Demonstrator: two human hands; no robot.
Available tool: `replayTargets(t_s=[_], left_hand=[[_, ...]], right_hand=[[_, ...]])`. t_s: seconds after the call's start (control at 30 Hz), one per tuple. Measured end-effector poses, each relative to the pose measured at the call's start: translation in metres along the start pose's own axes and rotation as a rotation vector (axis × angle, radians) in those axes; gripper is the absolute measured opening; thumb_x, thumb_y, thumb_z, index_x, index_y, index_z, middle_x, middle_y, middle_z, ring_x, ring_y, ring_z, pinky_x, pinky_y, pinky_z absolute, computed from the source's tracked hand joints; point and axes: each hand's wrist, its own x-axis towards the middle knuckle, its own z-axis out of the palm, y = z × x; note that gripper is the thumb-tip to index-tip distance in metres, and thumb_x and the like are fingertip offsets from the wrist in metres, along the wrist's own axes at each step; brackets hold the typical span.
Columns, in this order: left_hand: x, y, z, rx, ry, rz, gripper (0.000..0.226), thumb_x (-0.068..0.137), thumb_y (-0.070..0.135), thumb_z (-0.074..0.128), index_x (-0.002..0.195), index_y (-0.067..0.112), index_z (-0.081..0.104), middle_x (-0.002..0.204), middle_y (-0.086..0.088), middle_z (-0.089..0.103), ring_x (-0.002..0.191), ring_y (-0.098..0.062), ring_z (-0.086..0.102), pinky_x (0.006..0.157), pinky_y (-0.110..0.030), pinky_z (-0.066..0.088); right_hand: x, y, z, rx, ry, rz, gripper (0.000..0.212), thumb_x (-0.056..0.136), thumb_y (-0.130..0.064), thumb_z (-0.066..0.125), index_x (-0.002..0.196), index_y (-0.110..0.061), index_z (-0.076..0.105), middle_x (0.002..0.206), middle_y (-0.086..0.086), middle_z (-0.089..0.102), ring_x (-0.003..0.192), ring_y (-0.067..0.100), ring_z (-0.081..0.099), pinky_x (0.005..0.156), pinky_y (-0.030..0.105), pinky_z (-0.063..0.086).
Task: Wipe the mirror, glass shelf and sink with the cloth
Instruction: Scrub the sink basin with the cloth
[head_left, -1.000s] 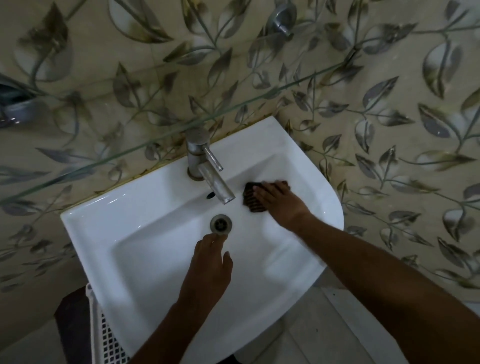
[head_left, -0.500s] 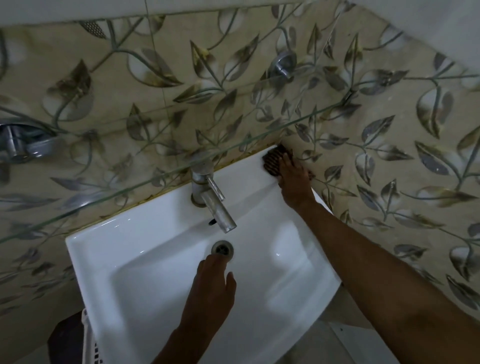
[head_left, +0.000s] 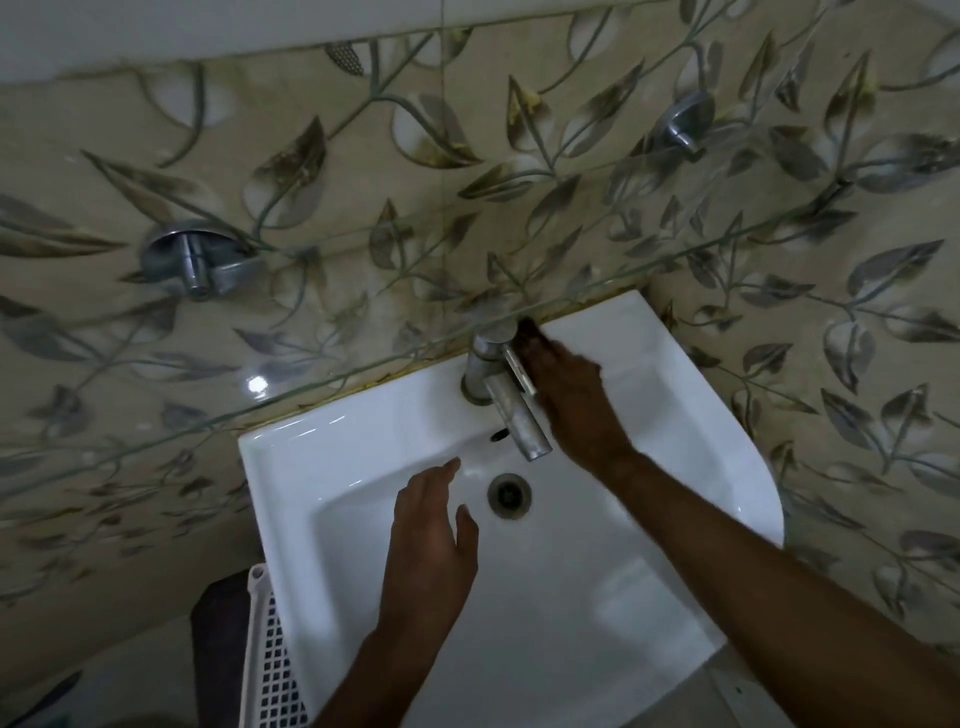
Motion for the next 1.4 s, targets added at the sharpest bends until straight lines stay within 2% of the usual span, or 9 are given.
replayTargets(t_s=[0.13,0.3,0.4,0.5,0.67,1.0,1.13,1.23,1.4], left_hand=[[0.000,-0.006,-0.018,0.023,0.050,0.030,0.048,0.095,0.014,0.057,0.138,0.033,0.048,0.127,0.024,0.045,0.122,-0.014,0.052,0.106,-0.038,0.047],[0.001,-0.025,-0.047,0.029,0.163,0.017,0.049,0.093,0.011,0.058,0.135,0.036,0.050,0.122,0.028,0.046,0.115,-0.013,0.053,0.102,-0.035,0.047],[0.000,-0.034,-0.059,0.011,0.222,-0.007,0.050,0.092,0.006,0.060,0.132,0.036,0.052,0.121,0.020,0.051,0.111,-0.014,0.055,0.099,-0.035,0.048],[-0.006,-0.040,-0.066,-0.001,0.219,-0.029,0.048,0.092,0.006,0.060,0.130,0.033,0.054,0.124,0.016,0.055,0.114,-0.016,0.055,0.102,-0.037,0.047],[-0.009,-0.043,-0.073,-0.005,0.205,-0.077,0.041,0.093,0.006,0.059,0.132,0.017,0.058,0.129,0.000,0.060,0.118,-0.022,0.055,0.104,-0.047,0.048],[-0.013,-0.027,-0.083,-0.045,0.176,0.015,0.041,0.093,0.007,0.060,0.128,0.029,0.057,0.122,0.015,0.053,0.116,-0.015,0.054,0.103,-0.038,0.049],[-0.014,-0.017,-0.077,-0.040,0.121,-0.001,0.039,0.094,0.011,0.061,0.126,0.033,0.056,0.120,0.017,0.051,0.113,-0.013,0.054,0.102,-0.039,0.050],[-0.021,-0.005,-0.068,-0.034,0.117,0.047,0.043,0.090,0.009,0.067,0.122,0.037,0.057,0.116,0.020,0.052,0.107,-0.011,0.056,0.099,-0.034,0.051],[-0.027,0.008,-0.054,0.011,0.045,0.167,0.038,0.091,0.008,0.064,0.122,0.029,0.063,0.120,0.016,0.057,0.115,-0.006,0.054,0.101,-0.020,0.043]], right_hand=[[-0.026,-0.023,0.014,-0.024,0.081,-0.094,0.078,0.088,-0.014,0.061,0.157,-0.014,0.025,0.161,0.007,0.033,0.145,0.028,0.037,0.114,0.045,0.034],[-0.049,-0.064,0.042,0.238,0.310,0.244,0.071,0.095,-0.004,0.060,0.155,-0.030,0.034,0.157,0.000,0.042,0.143,0.021,0.043,0.114,0.048,0.040],[-0.069,-0.111,0.067,0.207,0.222,0.367,0.061,0.099,-0.010,0.057,0.154,-0.030,0.039,0.151,0.013,0.050,0.123,0.022,0.063,0.094,0.031,0.056],[-0.078,-0.148,0.080,0.134,0.202,0.233,0.078,0.077,0.019,0.067,0.149,-0.002,0.044,0.157,0.016,0.039,0.140,0.039,0.046,0.102,0.048,0.054],[-0.052,-0.194,0.080,-0.063,0.103,-0.118,0.065,0.075,-0.004,0.081,0.137,-0.004,0.060,0.146,0.013,0.056,0.138,0.033,0.051,0.116,0.053,0.036],[-0.023,-0.185,0.031,-0.176,-0.119,0.039,0.045,0.087,0.005,0.057,0.130,-0.008,0.057,0.135,0.009,0.055,0.123,0.028,0.049,0.097,0.035,0.043],[-0.035,-0.194,-0.011,-0.133,0.271,0.132,0.048,0.068,0.017,0.071,0.114,0.004,0.070,0.114,0.018,0.070,0.103,0.034,0.065,0.088,0.040,0.058],[-0.042,-0.193,-0.037,-0.187,0.583,0.071,0.036,0.093,0.005,0.048,0.122,0.003,0.069,0.120,0.018,0.070,0.104,0.030,0.060,0.090,0.038,0.055],[-0.013,-0.167,-0.059,-0.316,0.546,0.220,0.028,0.094,0.000,0.059,0.120,0.005,0.070,0.114,0.020,0.072,0.093,0.032,0.069,0.080,0.037,0.058]])
